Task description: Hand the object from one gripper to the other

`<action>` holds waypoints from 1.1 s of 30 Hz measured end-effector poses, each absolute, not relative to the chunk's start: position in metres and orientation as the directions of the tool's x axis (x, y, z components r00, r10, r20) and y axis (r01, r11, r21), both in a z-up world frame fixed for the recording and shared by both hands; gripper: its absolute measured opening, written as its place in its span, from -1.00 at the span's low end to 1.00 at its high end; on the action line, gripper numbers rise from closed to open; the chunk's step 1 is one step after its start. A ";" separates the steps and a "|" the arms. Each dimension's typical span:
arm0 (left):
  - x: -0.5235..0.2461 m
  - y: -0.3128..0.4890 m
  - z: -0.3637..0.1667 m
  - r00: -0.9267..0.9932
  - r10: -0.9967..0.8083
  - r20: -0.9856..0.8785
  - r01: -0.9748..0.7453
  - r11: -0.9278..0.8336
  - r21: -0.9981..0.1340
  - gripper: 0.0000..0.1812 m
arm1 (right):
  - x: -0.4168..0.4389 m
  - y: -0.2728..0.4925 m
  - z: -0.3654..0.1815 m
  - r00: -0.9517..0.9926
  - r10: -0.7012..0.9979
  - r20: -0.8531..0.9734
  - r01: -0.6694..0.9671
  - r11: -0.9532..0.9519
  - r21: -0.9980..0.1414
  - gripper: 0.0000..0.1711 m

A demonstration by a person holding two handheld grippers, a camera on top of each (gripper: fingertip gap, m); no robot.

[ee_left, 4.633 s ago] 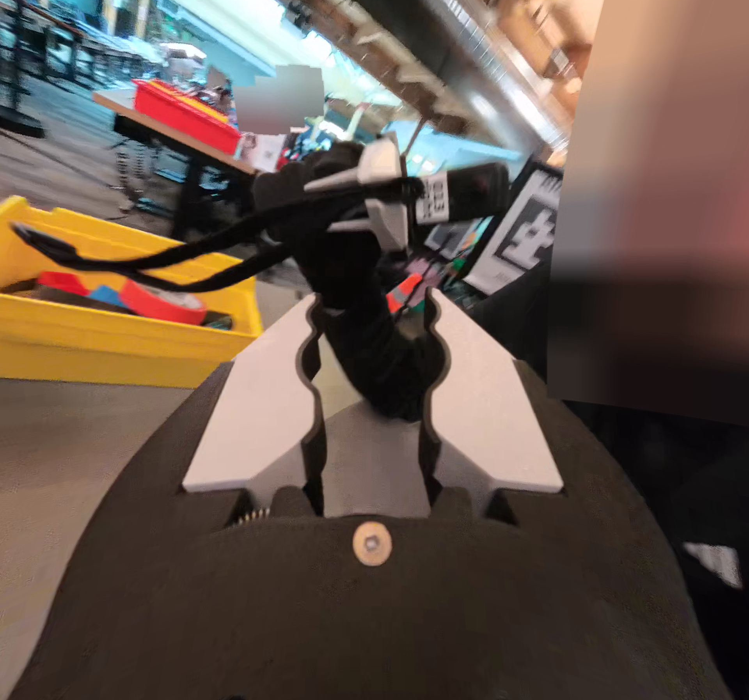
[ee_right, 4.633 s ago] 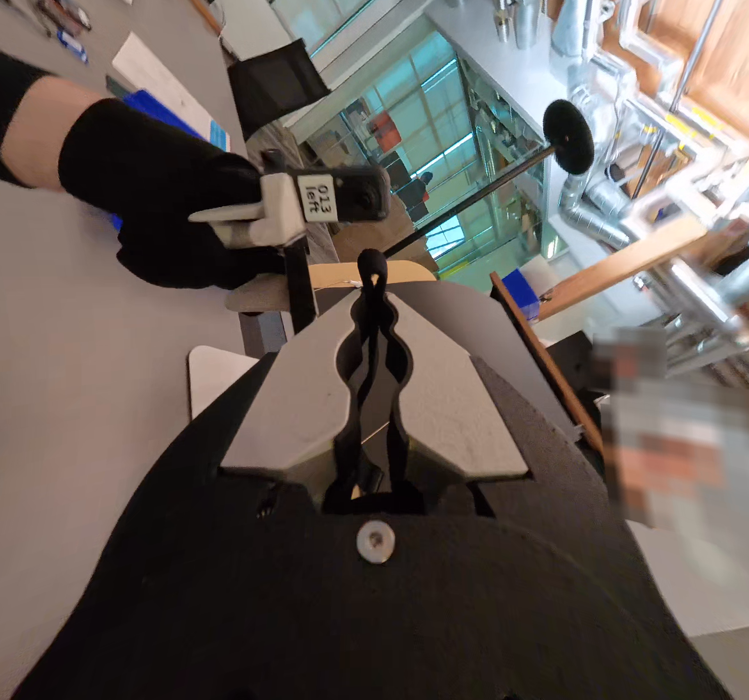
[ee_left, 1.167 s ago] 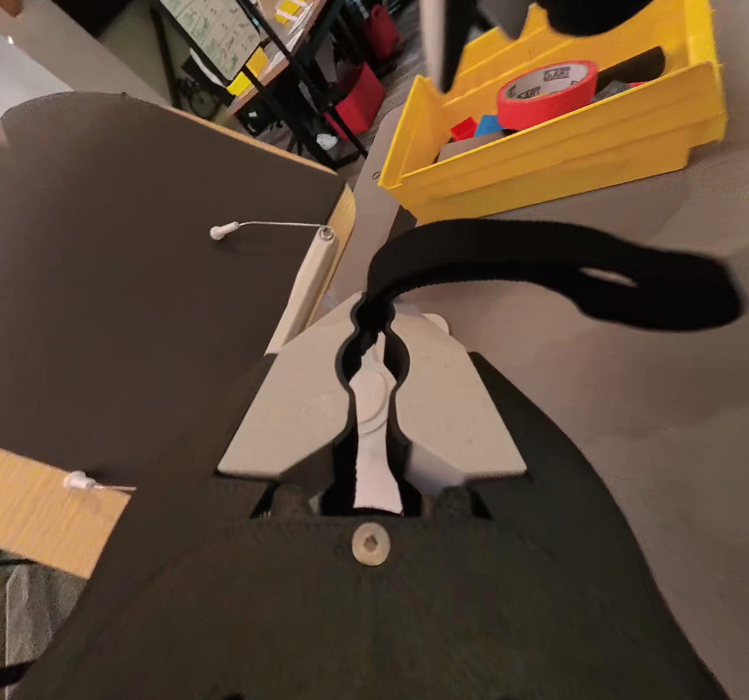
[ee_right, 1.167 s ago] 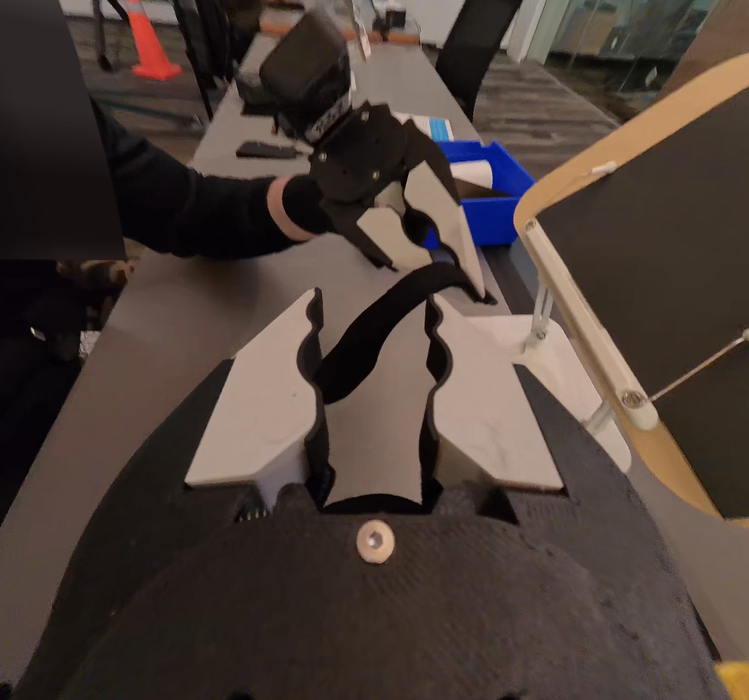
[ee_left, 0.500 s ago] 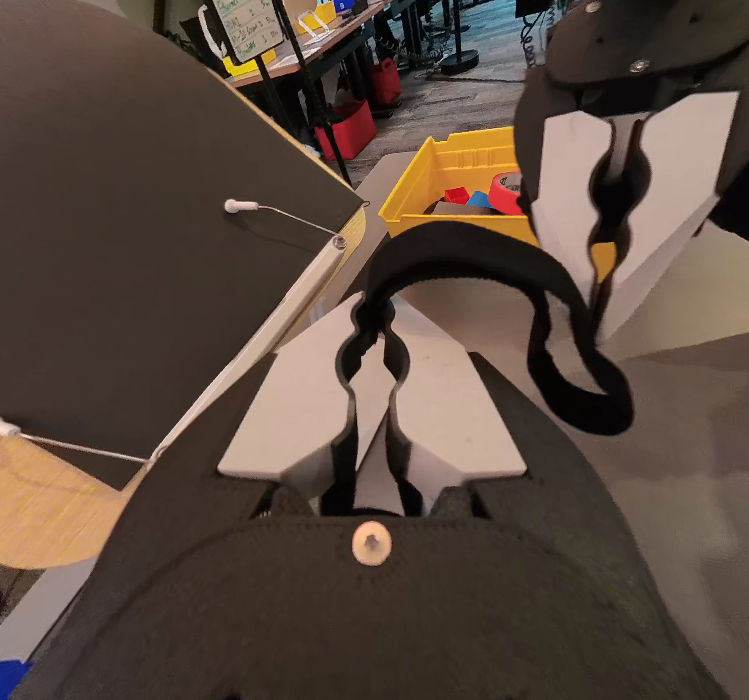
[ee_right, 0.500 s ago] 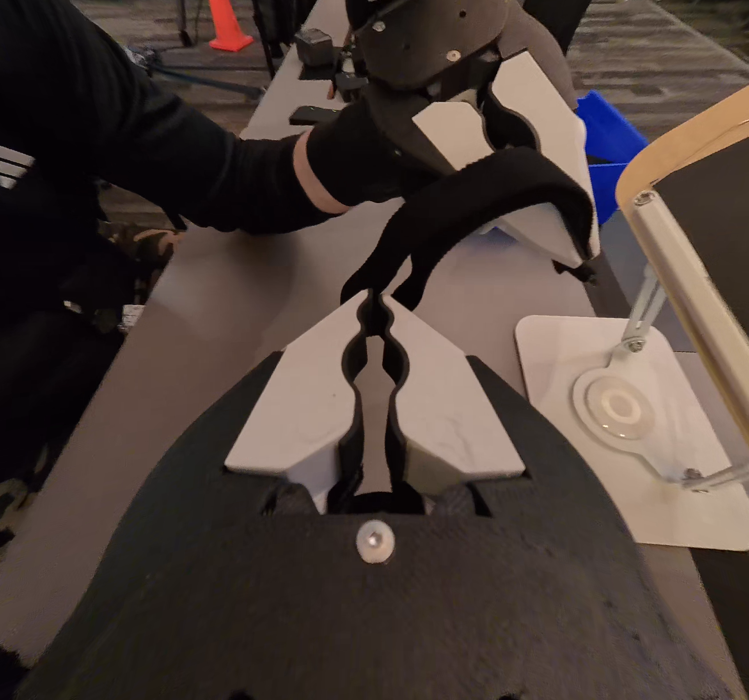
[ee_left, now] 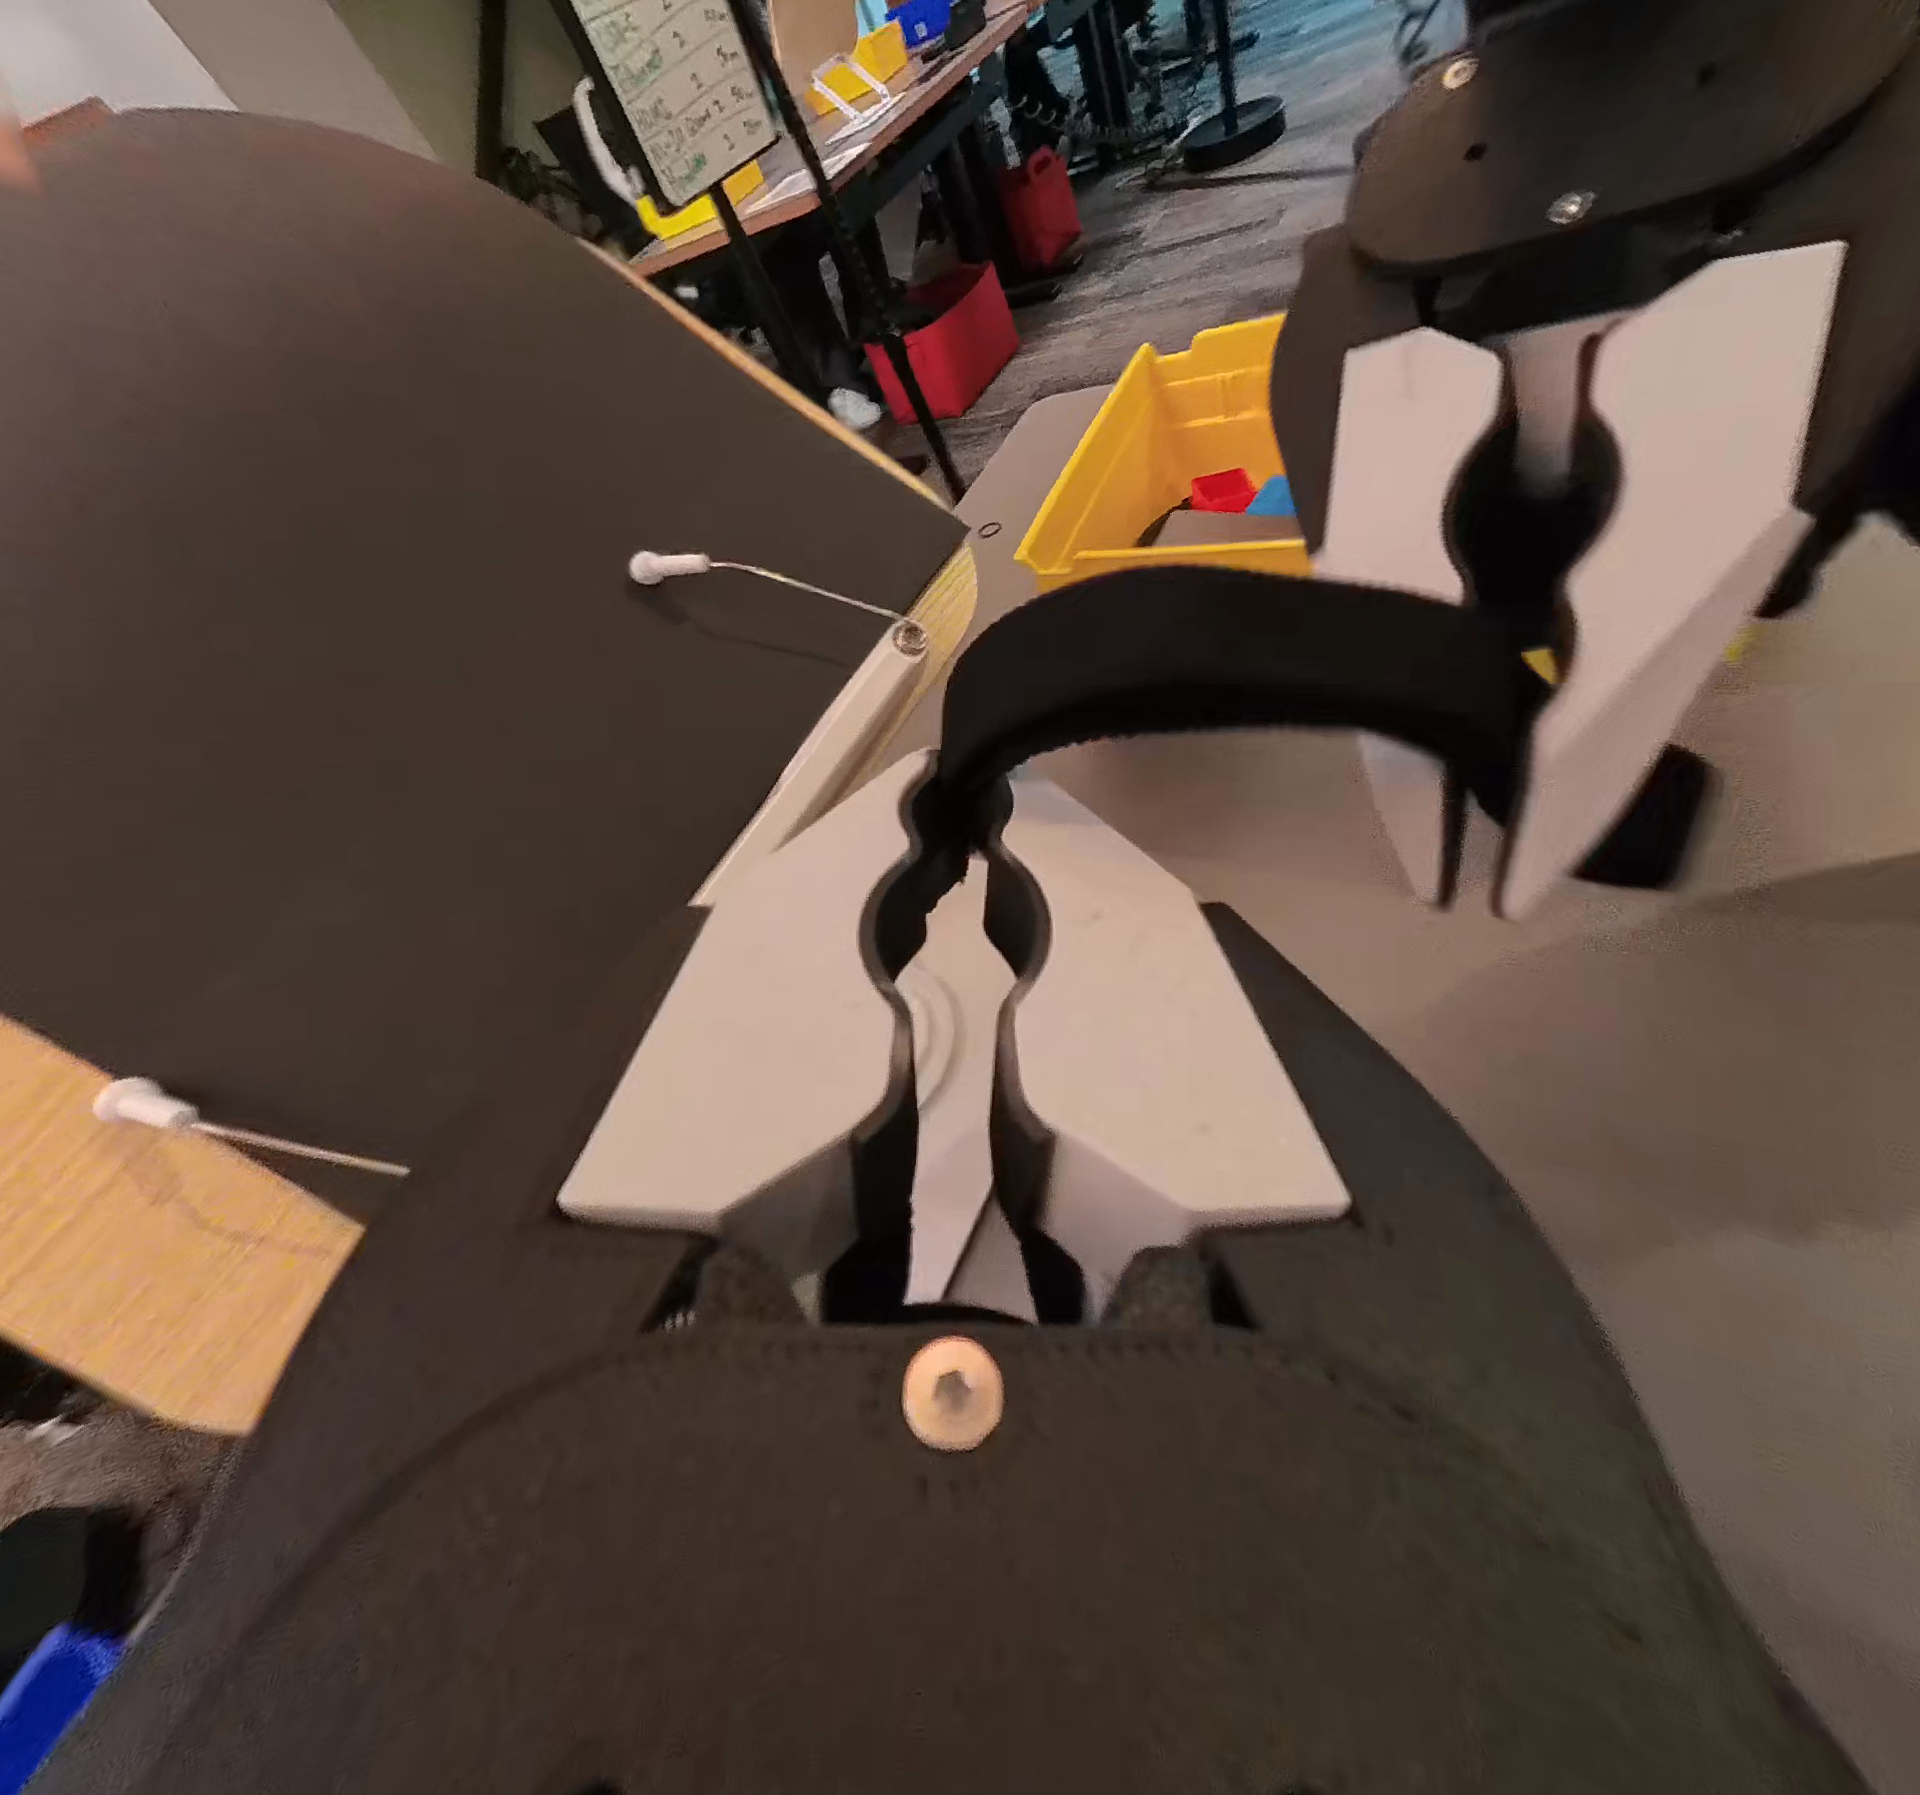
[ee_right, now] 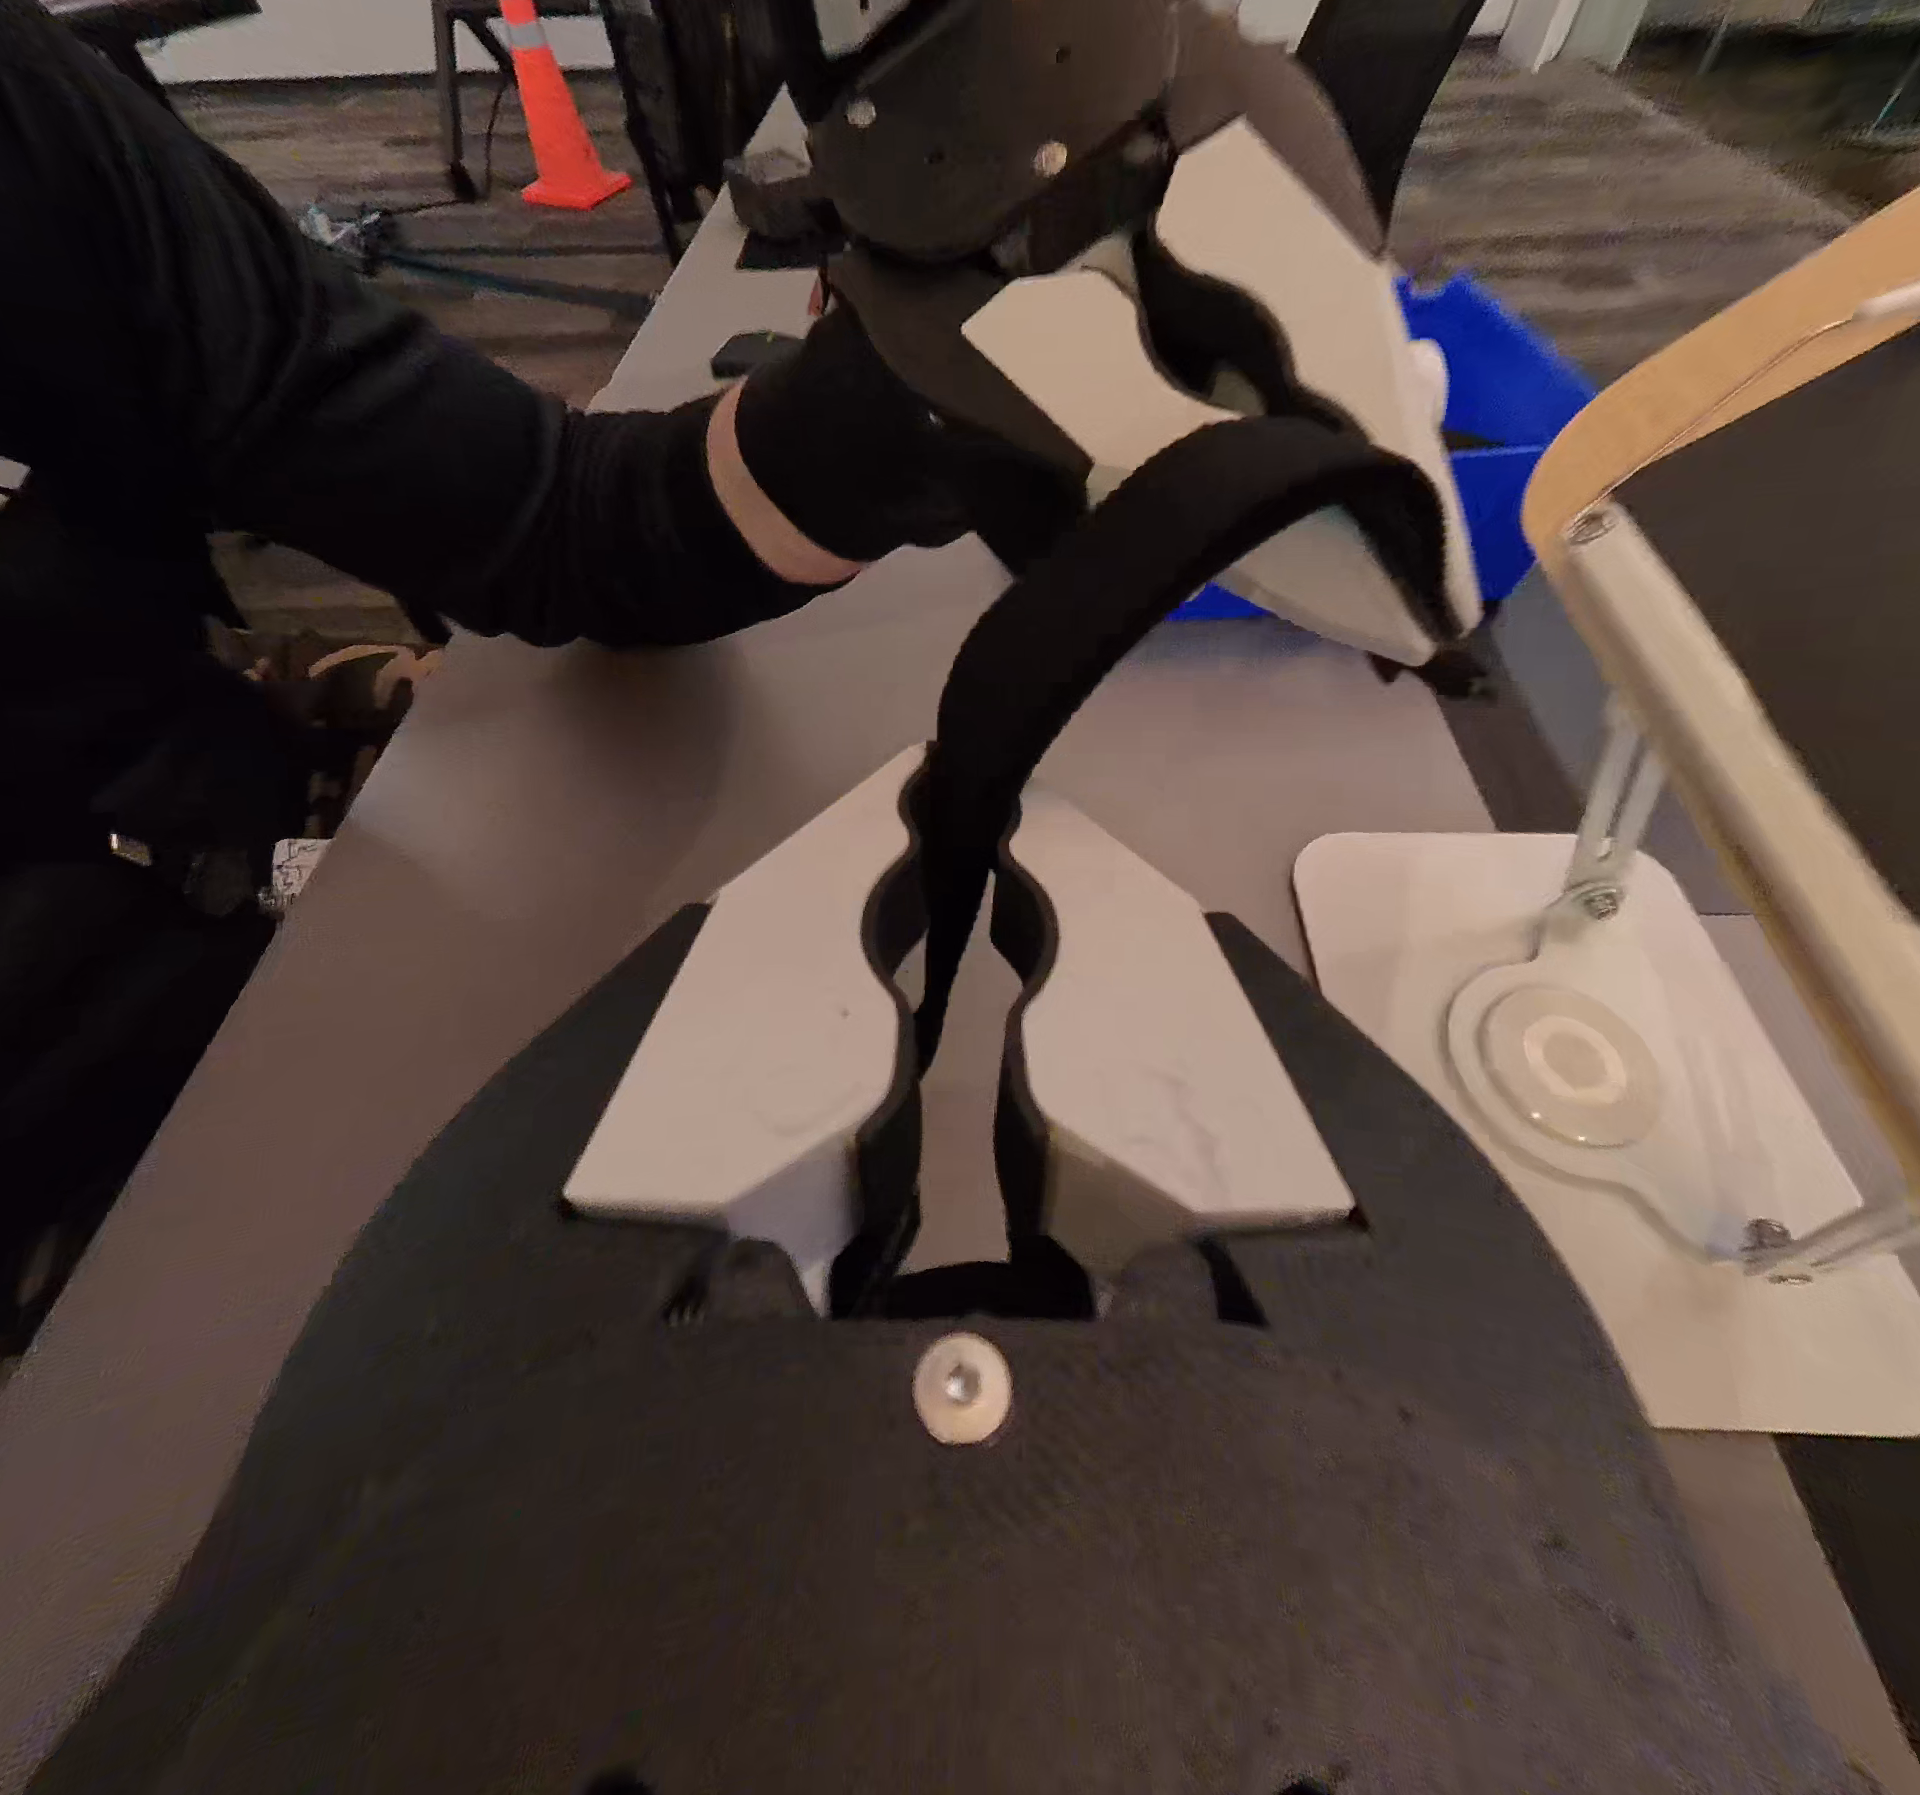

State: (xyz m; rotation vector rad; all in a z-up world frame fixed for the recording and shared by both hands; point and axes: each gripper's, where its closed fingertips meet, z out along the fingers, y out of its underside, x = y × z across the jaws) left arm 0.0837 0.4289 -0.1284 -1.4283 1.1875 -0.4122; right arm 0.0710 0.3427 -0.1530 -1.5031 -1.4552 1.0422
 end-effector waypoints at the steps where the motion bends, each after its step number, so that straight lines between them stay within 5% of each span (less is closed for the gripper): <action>1: 0.084 0.427 -0.127 0.411 -0.843 -0.345 -0.391 0.179 -0.903 -0.99 | 0.074 0.343 -0.149 0.009 1.000 -0.025 0.350 -0.026 -0.936 -0.97; 8: 0.095 0.398 -0.126 0.189 -0.976 -0.104 -0.244 0.055 -0.968 -0.99 | 0.085 0.355 -0.132 0.094 0.981 0.168 0.343 0.127 -0.931 -0.97; 14: 0.100 0.376 -0.122 0.000 -0.998 0.063 -0.143 -0.062 -0.988 -0.97 | 0.086 0.364 -0.138 0.136 0.980 0.144 0.374 0.084 -0.924 -0.98; 22: 0.101 0.367 -0.123 -0.034 -0.999 0.001 -0.164 0.004 -0.986 -0.89 | 0.084 0.370 -0.144 0.145 0.989 -0.024 0.331 -0.071 -0.941 -1.00; 31: 0.110 0.357 -0.121 -0.046 -0.998 -0.032 -0.156 0.039 -0.987 -0.46 | 0.081 0.373 -0.152 0.174 0.984 -0.034 0.371 -0.097 -0.923 -1.00; 33: 0.112 0.357 -0.120 -0.031 -0.999 -0.034 -0.149 0.038 -0.988 -0.53 | 0.078 0.371 -0.152 0.167 0.985 -0.040 0.363 -0.099 -0.926 -1.00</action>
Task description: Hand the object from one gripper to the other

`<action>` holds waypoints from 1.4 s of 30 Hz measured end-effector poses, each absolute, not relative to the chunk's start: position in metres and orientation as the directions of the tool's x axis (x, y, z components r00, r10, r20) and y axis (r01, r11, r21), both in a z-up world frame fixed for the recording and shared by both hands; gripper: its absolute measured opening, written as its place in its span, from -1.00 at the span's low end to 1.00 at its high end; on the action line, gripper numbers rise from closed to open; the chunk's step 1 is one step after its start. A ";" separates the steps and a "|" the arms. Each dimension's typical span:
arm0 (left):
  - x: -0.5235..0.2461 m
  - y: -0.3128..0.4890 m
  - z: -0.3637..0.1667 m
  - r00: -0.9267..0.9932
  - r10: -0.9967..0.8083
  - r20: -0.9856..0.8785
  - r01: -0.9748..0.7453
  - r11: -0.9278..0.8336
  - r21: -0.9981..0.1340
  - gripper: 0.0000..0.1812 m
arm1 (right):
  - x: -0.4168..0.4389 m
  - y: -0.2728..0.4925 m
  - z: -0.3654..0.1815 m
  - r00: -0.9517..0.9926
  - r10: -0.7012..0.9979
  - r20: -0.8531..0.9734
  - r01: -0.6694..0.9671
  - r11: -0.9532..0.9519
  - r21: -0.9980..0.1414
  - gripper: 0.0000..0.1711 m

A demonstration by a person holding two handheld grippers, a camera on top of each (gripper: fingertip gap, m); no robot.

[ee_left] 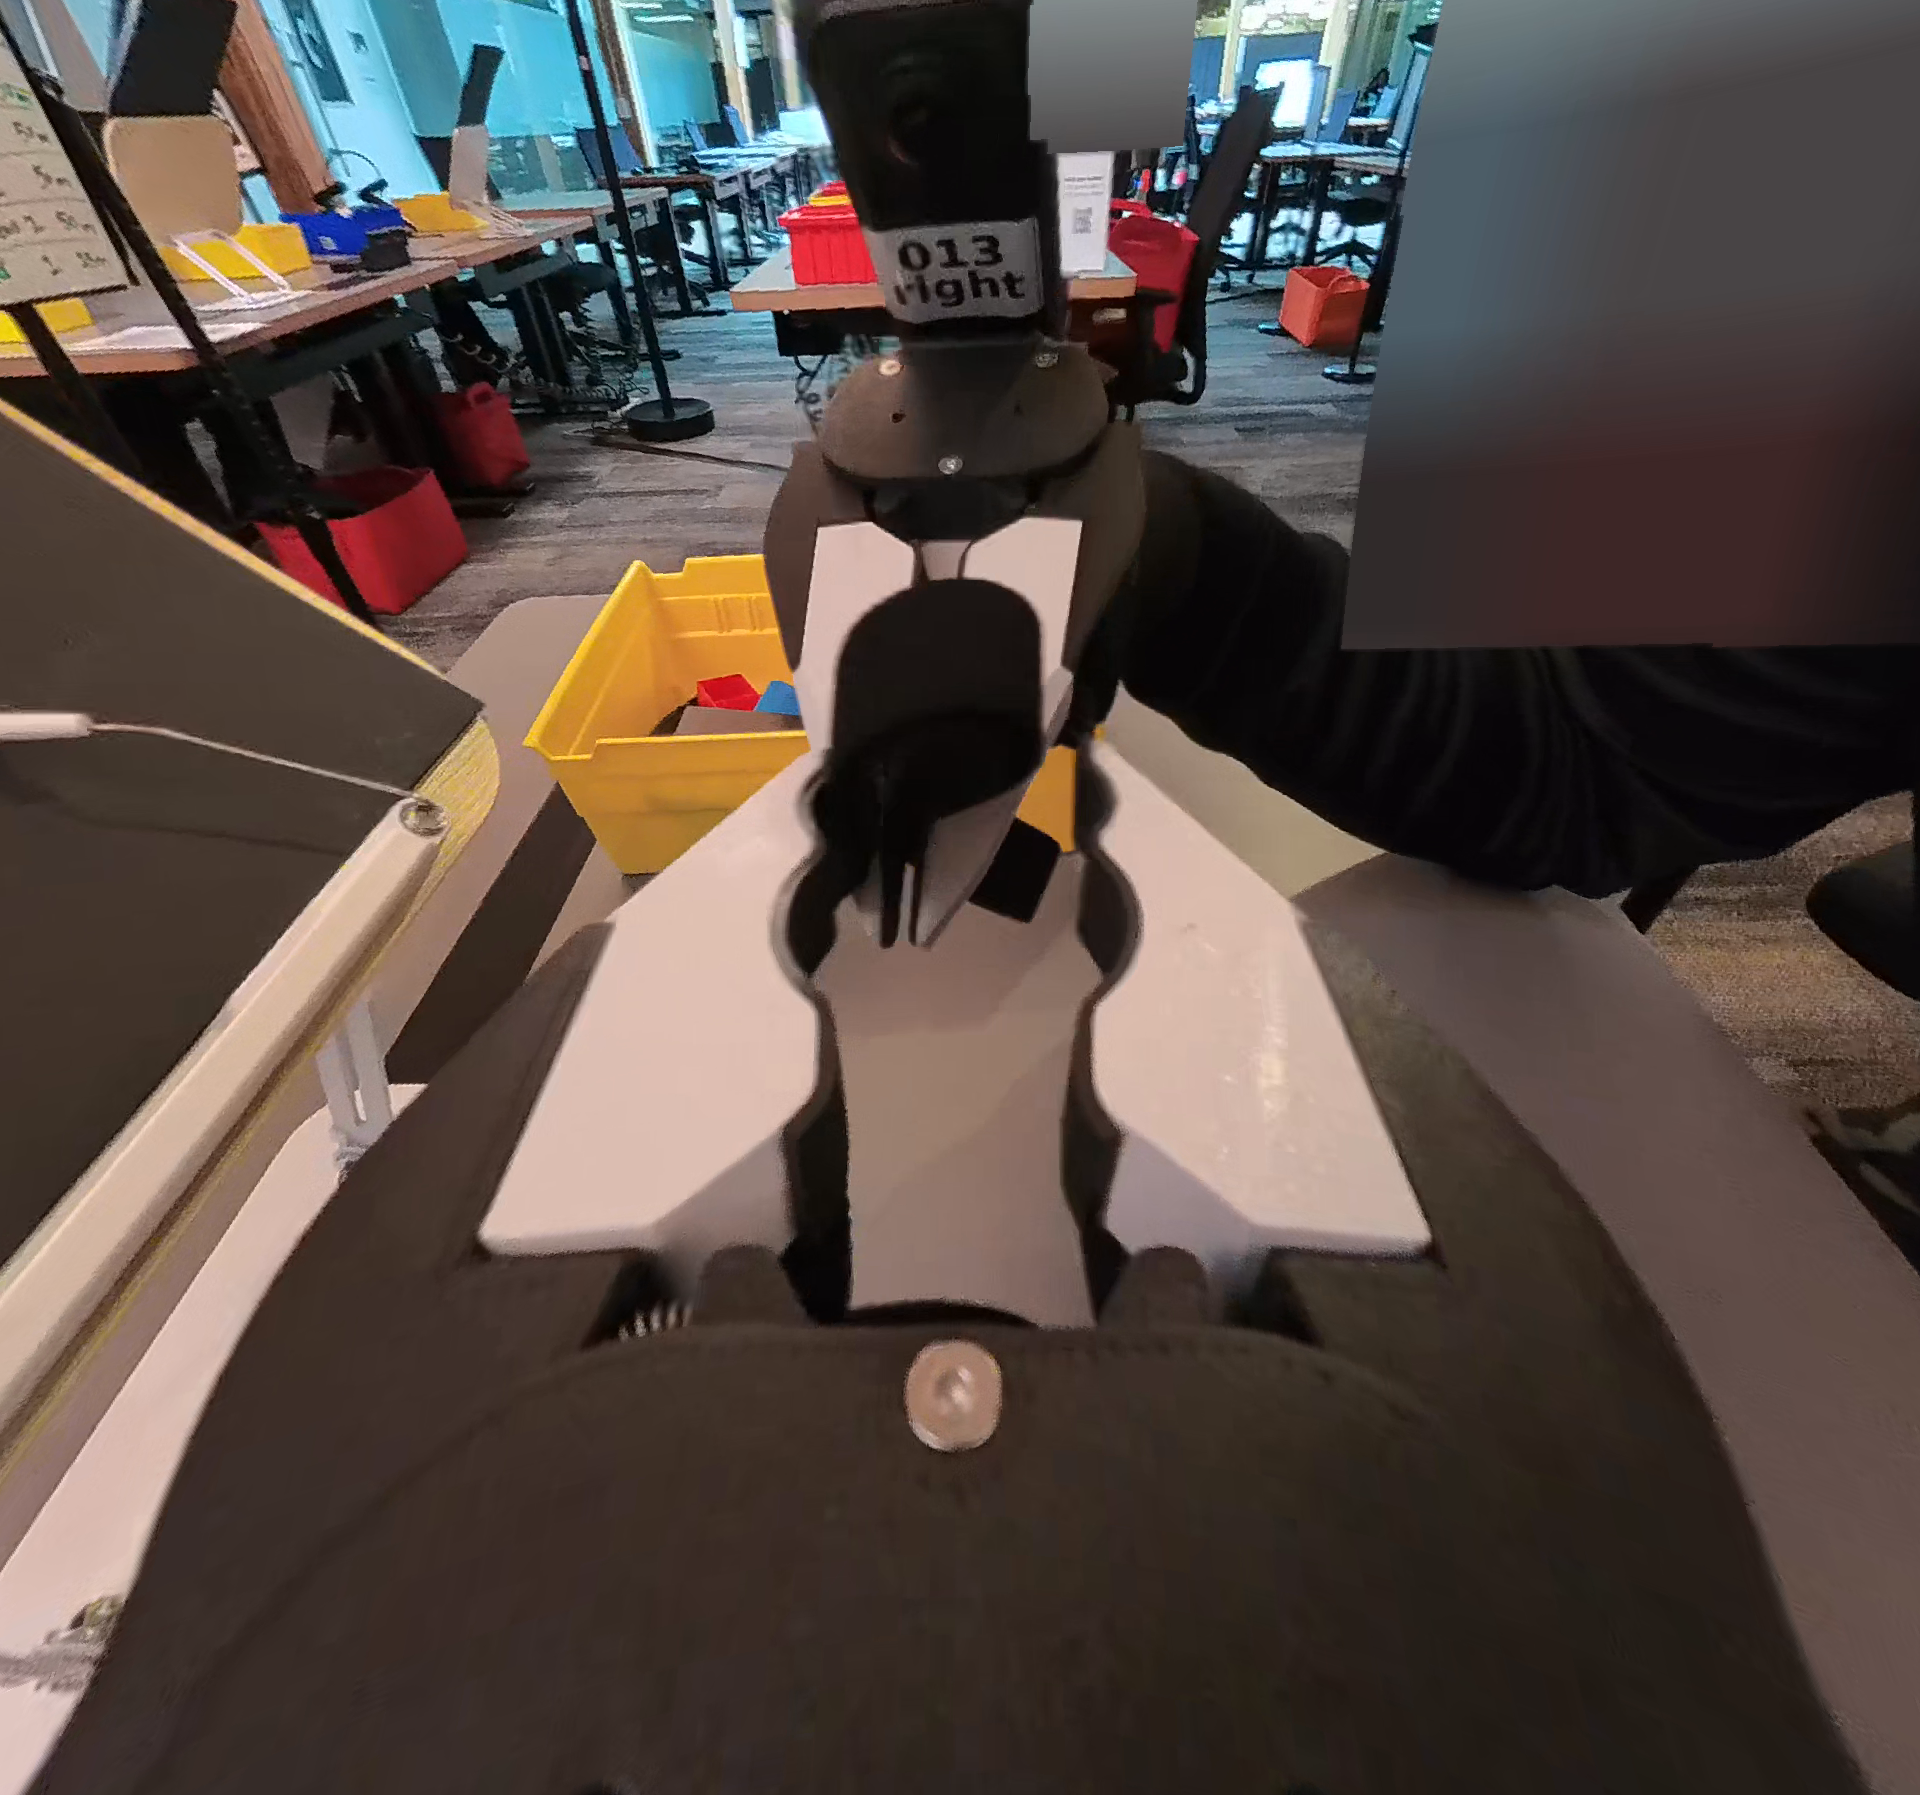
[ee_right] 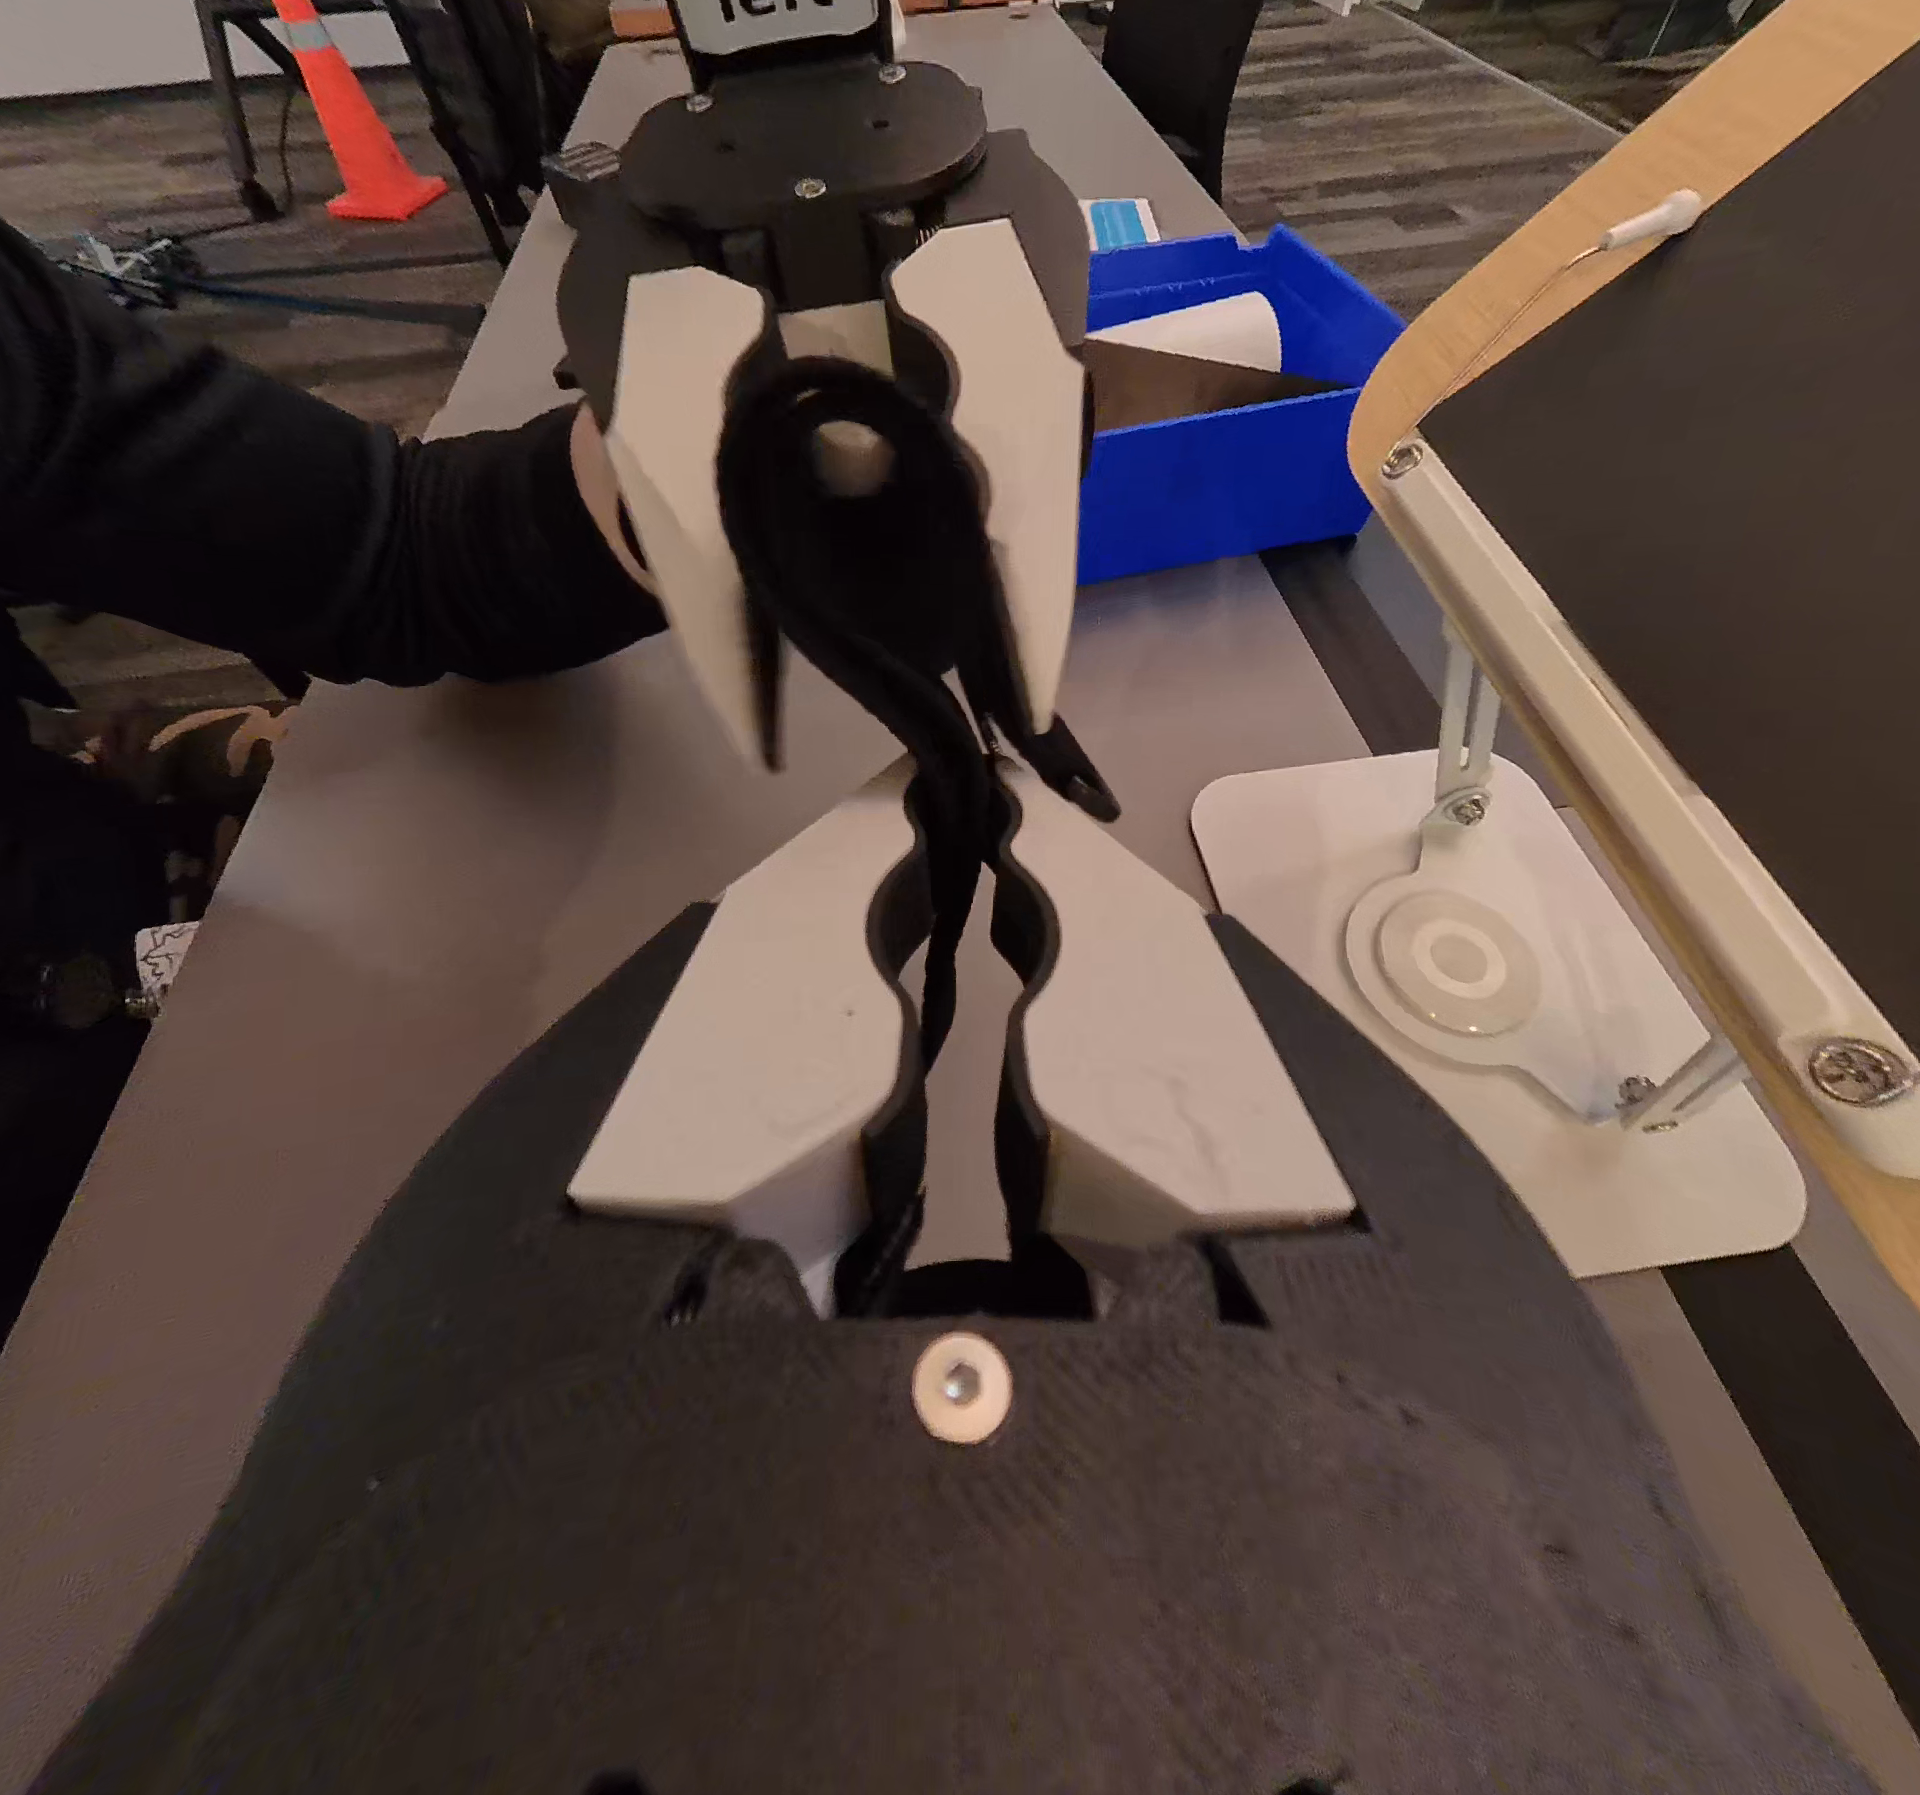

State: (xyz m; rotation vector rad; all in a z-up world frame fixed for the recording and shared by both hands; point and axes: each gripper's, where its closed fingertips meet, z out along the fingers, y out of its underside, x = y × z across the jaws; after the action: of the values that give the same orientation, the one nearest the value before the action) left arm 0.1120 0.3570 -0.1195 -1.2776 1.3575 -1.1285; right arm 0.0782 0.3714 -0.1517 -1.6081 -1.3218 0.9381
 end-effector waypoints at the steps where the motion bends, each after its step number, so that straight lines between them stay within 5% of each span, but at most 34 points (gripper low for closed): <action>1: 0.112 0.359 -0.118 -0.011 -0.999 -0.046 -0.144 0.047 -0.988 -0.66 | 0.077 0.371 -0.152 0.164 0.986 -0.043 0.361 -0.101 -0.927 -1.00; 6: 0.108 0.363 -0.113 0.000 -0.999 -0.044 -0.114 0.044 -0.993 -0.90 | 0.072 0.367 -0.152 0.145 0.989 -0.022 0.362 -0.074 -0.929 -0.92; 9: 0.106 0.366 -0.114 0.015 -0.998 -0.066 -0.121 0.063 -0.991 -0.91 | 0.074 0.369 -0.159 0.162 0.987 0.019 0.409 -0.050 -0.911 -0.47; 13: 0.101 0.364 -0.107 -0.024 -1.000 -0.010 -0.080 0.012 -0.997 -0.91 | 0.088 0.370 -0.157 0.171 0.965 0.201 0.490 0.094 -0.867 -0.23; 28: 0.092 0.339 -0.096 -0.185 -0.981 -0.053 -0.007 0.056 -0.998 -0.91 | 0.077 0.368 -0.125 0.180 0.860 0.478 0.460 0.356 -0.813 -0.45; 31: 0.091 0.338 -0.093 -0.202 -0.979 -0.036 0.009 0.035 -0.999 -0.91 | 0.074 0.361 -0.122 0.139 0.816 0.561 0.463 0.447 -0.765 -0.72; 42: 0.088 0.341 -0.089 -0.210 -0.978 -0.007 0.035 -0.001 -0.999 -0.80 | 0.068 0.355 -0.119 0.133 0.891 0.435 0.389 0.356 -0.850 -0.90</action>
State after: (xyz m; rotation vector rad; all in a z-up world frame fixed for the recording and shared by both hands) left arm 0.0878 0.3412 -0.0888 -1.0737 1.3382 -1.3768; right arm 0.0680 0.3553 -0.1189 -1.2297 -1.4625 0.5456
